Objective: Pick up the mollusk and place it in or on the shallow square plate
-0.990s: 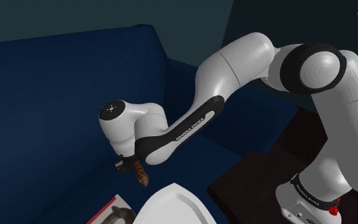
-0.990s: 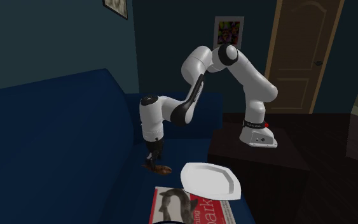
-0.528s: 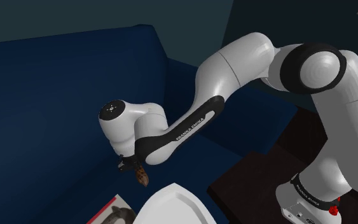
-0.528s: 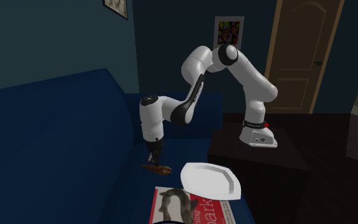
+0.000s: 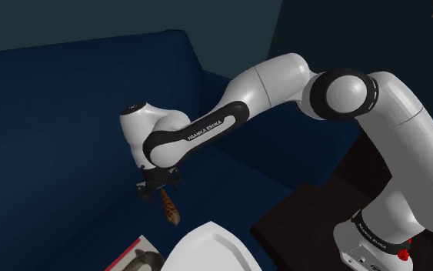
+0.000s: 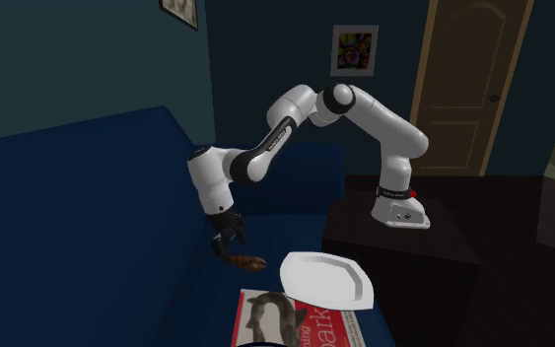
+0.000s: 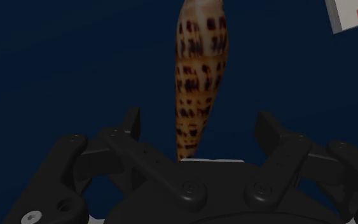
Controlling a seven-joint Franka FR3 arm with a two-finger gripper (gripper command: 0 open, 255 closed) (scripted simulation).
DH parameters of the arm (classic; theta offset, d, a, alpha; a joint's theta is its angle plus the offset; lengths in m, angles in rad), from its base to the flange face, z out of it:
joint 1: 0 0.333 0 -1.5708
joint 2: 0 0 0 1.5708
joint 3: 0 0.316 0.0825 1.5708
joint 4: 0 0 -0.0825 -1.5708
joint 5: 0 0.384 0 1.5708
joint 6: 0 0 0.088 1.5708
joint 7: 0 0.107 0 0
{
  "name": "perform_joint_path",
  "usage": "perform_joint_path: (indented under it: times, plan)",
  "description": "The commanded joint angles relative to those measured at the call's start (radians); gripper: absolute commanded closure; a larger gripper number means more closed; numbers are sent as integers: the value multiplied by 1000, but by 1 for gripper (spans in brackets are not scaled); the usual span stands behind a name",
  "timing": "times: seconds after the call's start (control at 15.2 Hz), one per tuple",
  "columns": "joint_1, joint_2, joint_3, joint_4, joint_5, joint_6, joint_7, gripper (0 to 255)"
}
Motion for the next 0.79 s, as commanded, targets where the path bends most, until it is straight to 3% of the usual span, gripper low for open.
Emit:
perform_joint_path:
  times: [0.0,0.26,0.73]
  plan:
    - [-5,19,2,6,8,3,-11,0]
    - [-4,42,-8,-20,-5,49,-3,0]
    - [-4,42,-8,-20,-5,49,-3,0]
